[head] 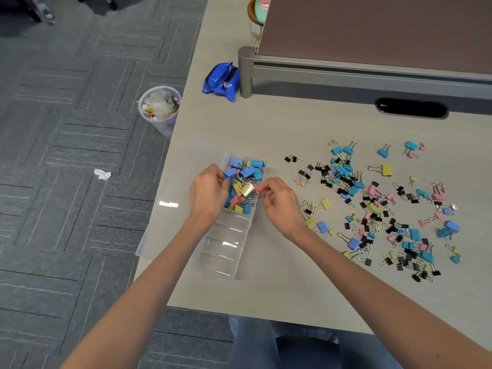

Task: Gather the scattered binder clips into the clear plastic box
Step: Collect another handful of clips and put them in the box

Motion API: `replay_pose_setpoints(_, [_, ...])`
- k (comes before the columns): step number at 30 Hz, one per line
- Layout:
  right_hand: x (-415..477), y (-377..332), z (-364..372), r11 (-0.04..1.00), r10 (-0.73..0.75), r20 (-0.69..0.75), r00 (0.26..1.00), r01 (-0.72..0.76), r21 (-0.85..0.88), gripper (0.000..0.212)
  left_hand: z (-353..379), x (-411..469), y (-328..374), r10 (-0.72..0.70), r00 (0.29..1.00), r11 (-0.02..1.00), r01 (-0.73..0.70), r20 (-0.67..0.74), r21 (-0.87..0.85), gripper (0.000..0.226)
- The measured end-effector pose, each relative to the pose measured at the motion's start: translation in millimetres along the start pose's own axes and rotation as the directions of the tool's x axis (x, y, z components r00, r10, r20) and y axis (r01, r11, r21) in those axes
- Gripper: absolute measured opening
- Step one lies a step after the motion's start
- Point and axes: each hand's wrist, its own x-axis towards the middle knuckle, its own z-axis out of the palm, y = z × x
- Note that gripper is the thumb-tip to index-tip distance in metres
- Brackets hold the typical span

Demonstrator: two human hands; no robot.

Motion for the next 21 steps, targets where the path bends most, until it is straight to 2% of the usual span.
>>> replay_pose_setpoints(3, [2,-1,0,1.000,0.004,0.008,1.000,-0.004,-0.011,0.028,5,-2,-2,0.067,0.997,0.981,-0.073,0.041,0.181,0.008])
replay_pose_setpoints(5, [3,0,0,1.000,0.004,0.009,1.000,-0.004,-0.012,0.028,6,-2,-2,0.083,0.993,0.965,-0.101,0.082,0.240,0.015])
replay_pose_setpoints(9, [2,2,-1,1.000,0.011,0.009,1.000,-0.011,-0.010,0.028,0,-2,1,0.135,0.988,0.965,-0.149,0.080,0.215,0.034])
replay_pose_setpoints(13, [1,3,-1,1.000,0.012,0.019,1.000,-0.012,-0.013,0.027,-1,-3,-5,0.207,0.973,0.948,-0.225,0.098,0.226,0.015])
replay_pose_setpoints(21, [5,8,-18,0.999,0.046,-0.019,0.999,-0.046,0.000,0.026,15,-15,27,0.208,0.977,0.974,-0.212,0.056,0.081,0.012])
